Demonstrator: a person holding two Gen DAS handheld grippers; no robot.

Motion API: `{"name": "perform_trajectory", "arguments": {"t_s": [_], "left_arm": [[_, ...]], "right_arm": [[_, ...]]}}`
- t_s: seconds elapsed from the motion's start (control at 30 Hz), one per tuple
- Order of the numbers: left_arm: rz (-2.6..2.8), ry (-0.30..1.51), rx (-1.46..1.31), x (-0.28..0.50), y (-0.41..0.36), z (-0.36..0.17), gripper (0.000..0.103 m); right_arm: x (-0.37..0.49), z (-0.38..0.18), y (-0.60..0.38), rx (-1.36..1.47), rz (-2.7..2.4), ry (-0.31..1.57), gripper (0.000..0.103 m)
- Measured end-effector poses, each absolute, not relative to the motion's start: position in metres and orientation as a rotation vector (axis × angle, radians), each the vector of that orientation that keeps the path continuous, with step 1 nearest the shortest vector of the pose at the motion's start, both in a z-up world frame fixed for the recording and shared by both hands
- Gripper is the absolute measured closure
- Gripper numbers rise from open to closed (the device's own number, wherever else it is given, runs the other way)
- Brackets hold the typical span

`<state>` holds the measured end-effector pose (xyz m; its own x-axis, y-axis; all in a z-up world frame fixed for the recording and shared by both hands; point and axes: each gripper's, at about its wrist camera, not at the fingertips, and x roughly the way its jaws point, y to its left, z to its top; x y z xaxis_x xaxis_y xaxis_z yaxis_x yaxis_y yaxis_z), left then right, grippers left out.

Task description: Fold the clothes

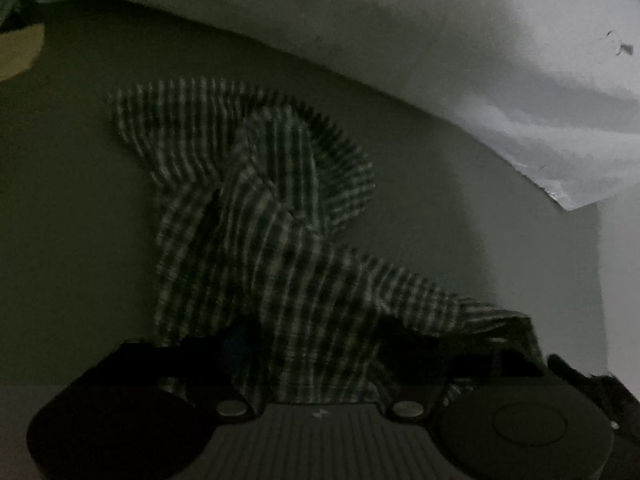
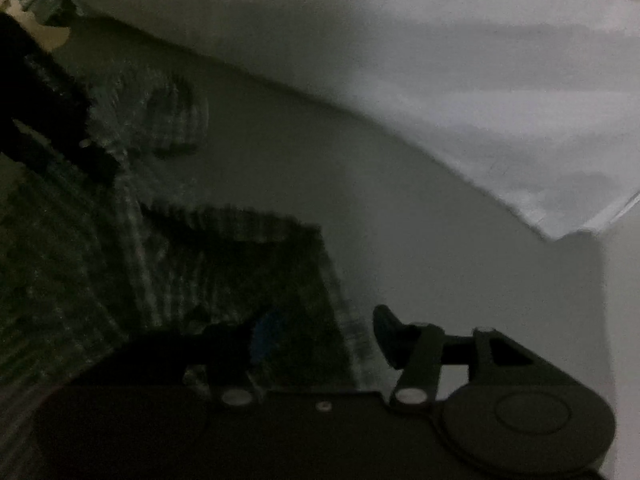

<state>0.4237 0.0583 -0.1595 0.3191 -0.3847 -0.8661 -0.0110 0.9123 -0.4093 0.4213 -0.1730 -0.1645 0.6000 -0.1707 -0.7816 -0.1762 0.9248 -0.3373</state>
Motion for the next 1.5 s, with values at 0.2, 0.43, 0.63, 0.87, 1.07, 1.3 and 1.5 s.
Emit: {"name": "perform_trajectory", "arguments": {"t_s": [0.2,0.43,0.63,0.87,1.07,1.3,1.5], "left_arm": [[-0.186,1.181,-0.404,0.4,0.089,-0.132,0.101],[-0.172,0.942,-0.431,0.393,0.126,-0.039,0.102],[-0.224,0.777,-0.373,0.425,0.116,0.022,0.103],[-0.134,0.707,-0.261,0.476,0.109,0.047,0.103],[-0.237,0.795,-0.183,0.432,0.089,0.011,0.088],[-0.373,1.133,-0.219,0.336,0.059,-0.087,0.073],[-0.419,1.224,-0.071,0.294,0.034,-0.113,0.066]], "right_arm": [[0.437,-0.11,-0.235,-0.316,-0.185,0.767,0.102],[0.454,-0.046,-0.306,-0.21,-0.398,0.564,0.102],[0.474,0.018,-0.358,-0.219,-0.498,0.371,0.102],[0.535,0.002,-0.376,-0.231,-0.523,0.432,0.095],[0.544,-0.065,-0.356,-0.293,-0.385,0.614,0.048],[0.472,-0.135,-0.314,-0.159,-0.088,0.864,0.047],[0.426,-0.178,-0.276,-0.159,0.026,0.987,0.044]]}}
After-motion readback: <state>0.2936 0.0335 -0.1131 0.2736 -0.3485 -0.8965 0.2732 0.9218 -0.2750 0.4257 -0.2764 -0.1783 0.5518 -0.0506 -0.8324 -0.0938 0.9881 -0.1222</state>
